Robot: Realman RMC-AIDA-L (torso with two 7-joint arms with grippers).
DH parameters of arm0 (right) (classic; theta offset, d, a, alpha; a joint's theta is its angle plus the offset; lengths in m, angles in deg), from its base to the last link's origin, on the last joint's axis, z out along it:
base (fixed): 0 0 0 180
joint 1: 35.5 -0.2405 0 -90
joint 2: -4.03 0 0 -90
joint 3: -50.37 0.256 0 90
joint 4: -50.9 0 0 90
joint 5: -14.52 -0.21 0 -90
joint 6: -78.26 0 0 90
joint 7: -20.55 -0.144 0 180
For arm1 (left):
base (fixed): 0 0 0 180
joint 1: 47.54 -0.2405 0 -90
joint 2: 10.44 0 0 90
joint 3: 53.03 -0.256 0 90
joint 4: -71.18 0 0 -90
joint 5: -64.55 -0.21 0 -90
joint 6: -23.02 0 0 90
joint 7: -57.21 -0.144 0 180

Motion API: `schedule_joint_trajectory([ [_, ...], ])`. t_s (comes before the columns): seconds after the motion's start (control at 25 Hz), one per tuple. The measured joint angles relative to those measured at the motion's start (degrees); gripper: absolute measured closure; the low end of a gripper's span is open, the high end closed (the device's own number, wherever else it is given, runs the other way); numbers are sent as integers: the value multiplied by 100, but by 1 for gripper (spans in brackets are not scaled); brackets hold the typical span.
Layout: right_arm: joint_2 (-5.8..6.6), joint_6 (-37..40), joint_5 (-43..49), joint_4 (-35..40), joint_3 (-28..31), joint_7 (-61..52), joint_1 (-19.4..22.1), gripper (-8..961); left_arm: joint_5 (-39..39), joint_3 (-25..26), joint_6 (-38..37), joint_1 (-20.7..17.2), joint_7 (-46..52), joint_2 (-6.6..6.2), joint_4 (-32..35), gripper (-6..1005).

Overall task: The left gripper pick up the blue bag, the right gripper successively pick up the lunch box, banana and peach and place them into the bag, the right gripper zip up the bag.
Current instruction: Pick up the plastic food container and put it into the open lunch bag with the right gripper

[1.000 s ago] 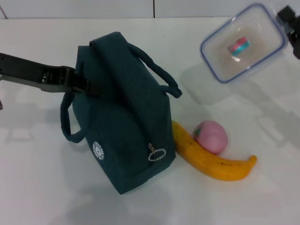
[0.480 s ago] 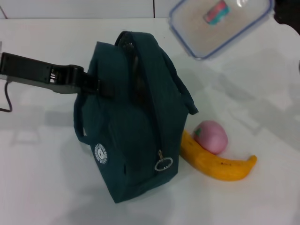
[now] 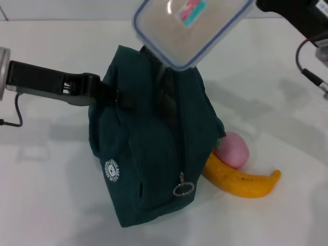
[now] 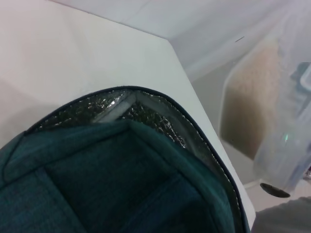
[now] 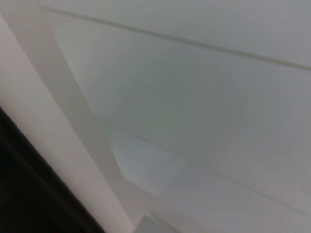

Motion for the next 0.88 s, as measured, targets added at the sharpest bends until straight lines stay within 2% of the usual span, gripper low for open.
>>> schedule_joint_trajectory([
  [0.32, 0, -805, 10, 83, -835, 46, -68, 858, -1, 24, 51, 103, -49, 25, -165, 961],
  [0.88, 0, -1626, 64, 406, -1557, -1, 40, 854, 21, 240, 83, 0, -147, -17, -166, 961],
])
